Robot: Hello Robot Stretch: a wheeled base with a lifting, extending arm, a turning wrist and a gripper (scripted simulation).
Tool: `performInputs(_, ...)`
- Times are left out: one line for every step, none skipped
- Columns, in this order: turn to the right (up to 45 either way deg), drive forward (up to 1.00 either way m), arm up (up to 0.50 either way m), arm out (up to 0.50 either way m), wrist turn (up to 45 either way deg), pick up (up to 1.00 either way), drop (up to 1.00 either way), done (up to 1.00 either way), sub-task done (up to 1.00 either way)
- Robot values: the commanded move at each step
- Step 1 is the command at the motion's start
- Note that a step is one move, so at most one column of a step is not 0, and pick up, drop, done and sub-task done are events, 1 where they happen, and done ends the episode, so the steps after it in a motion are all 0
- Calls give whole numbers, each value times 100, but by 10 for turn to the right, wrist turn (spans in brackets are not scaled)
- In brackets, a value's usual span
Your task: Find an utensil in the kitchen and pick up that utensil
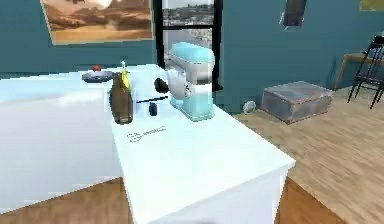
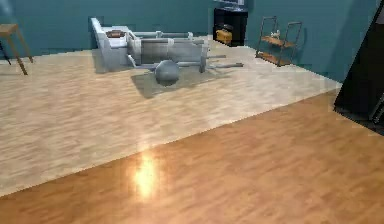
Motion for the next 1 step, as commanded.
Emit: performInputs(450, 0, 0, 0, 0, 0, 0, 0, 0)
